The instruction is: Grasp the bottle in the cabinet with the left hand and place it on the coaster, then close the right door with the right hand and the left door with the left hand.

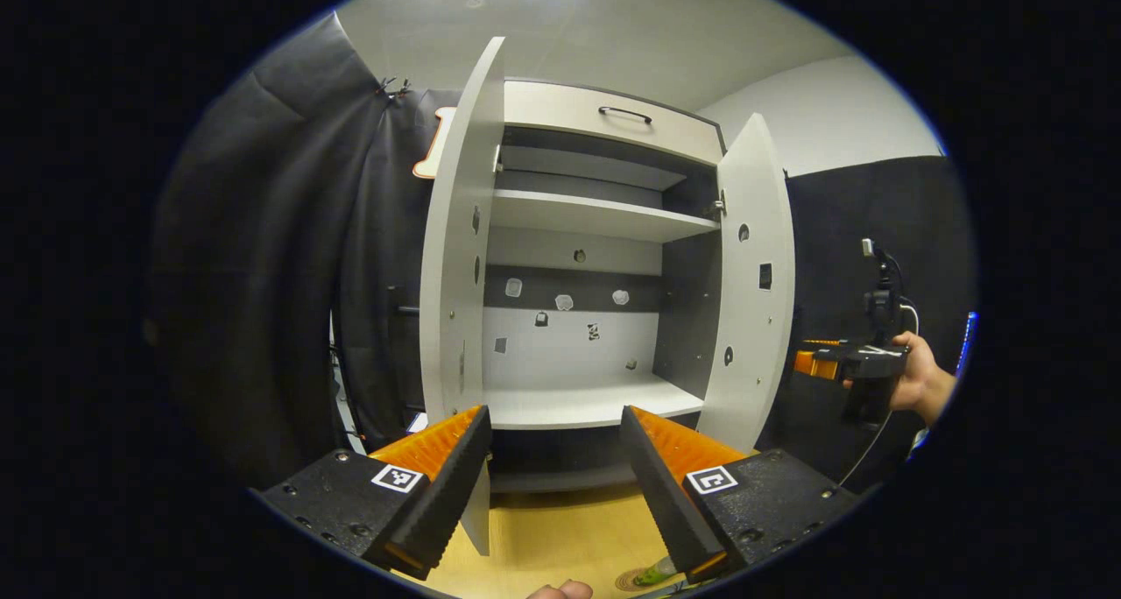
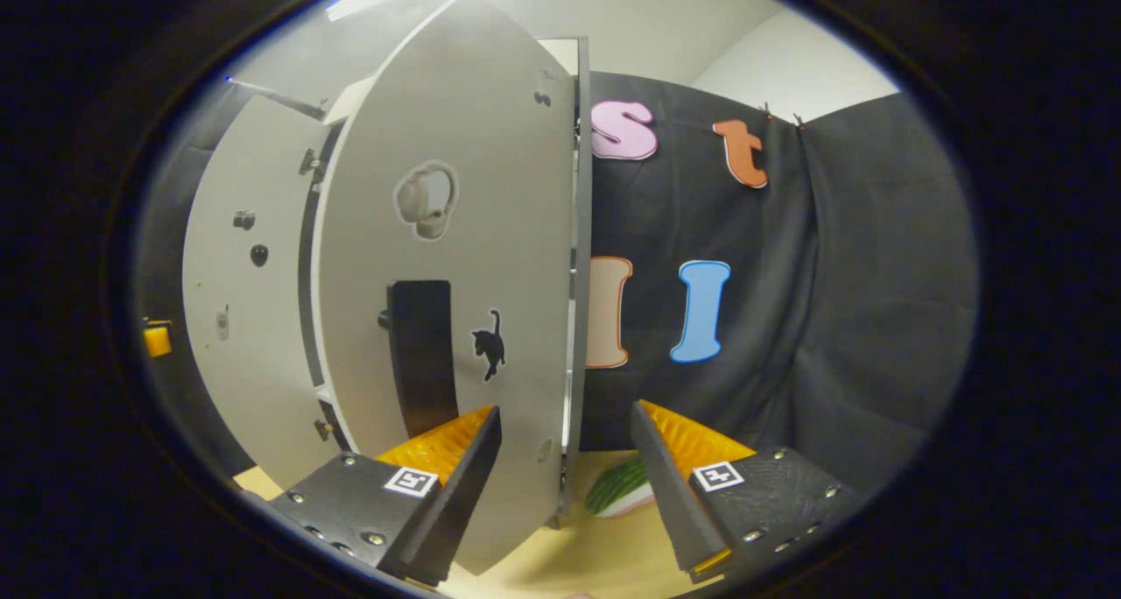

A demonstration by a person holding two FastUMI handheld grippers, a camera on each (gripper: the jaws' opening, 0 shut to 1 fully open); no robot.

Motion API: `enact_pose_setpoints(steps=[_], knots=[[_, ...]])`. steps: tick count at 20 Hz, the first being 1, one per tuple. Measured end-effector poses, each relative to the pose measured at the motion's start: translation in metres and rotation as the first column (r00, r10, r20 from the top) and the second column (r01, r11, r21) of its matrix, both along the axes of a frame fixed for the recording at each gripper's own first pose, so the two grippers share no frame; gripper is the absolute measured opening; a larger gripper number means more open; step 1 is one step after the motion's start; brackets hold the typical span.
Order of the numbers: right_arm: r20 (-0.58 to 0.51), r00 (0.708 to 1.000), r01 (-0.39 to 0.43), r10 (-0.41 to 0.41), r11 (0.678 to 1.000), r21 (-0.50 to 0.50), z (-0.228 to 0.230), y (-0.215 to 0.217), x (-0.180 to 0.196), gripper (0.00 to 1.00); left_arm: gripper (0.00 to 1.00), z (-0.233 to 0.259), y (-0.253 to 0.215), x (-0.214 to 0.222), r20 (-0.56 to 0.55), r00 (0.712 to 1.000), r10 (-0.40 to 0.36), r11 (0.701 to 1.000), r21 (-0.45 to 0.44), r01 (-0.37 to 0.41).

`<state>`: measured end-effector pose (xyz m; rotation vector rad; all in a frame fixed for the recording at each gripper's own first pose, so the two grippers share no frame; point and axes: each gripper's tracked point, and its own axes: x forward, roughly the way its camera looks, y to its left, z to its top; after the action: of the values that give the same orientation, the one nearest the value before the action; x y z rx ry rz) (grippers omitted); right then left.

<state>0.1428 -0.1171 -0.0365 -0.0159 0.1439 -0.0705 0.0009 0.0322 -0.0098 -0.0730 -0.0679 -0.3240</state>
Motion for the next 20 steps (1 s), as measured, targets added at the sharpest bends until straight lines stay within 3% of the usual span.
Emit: enact_pose_setpoints(steps=[4,7,11,12,13,14,16,17,20], knots=[[0.006,1.000,-0.011,0.011,1.000,0.011,-0.001,0.016,0.007,0.87,0.94,0.006,0.011,0.002,0.007,1.000,0.006,1.000,0.003,-0.006],[0.015,0.999,-0.040,0.039,0.999,0.033,0.000,0.035,0.015,0.91,0.93,0.010,0.021,0.002,0.033,0.999,0.029,0.999,0.017,-0.030],[0.051,0.990,-0.135,0.130,0.985,0.108,0.009,0.072,0.016,0.95,0.93,0.007,0.033,0.000,0.035,0.998,0.054,0.998,0.033,-0.055],[0.066,0.987,-0.151,0.145,0.983,0.107,0.012,0.077,0.017,0.93,0.89,0.008,0.036,-0.001,0.033,0.998,0.059,0.998,0.030,-0.060],[0.076,0.986,-0.156,0.148,0.982,0.105,0.014,0.080,0.017,0.93,0.94,0.008,0.040,0.000,0.033,0.997,0.066,0.997,0.025,-0.067],[0.072,0.987,-0.151,0.144,0.983,0.104,0.011,0.081,0.018,1.00,0.94,0.007,0.045,0.000,0.028,0.997,0.072,0.997,0.022,-0.072],[0.049,0.991,-0.132,0.128,0.987,0.090,0.003,0.081,0.017,0.96,0.89,0.005,0.053,0.001,0.022,0.996,0.089,0.996,0.025,-0.090],[0.043,0.990,-0.135,0.132,0.987,0.084,0.001,0.084,0.016,0.92,0.93,0.003,0.060,0.001,0.018,0.995,0.097,0.995,0.030,-0.097],[0.047,0.987,-0.156,0.153,0.984,0.084,-0.001,0.091,0.012,0.97,0.93,-0.008,0.081,0.005,-0.010,0.993,0.115,0.992,0.049,-0.114]])
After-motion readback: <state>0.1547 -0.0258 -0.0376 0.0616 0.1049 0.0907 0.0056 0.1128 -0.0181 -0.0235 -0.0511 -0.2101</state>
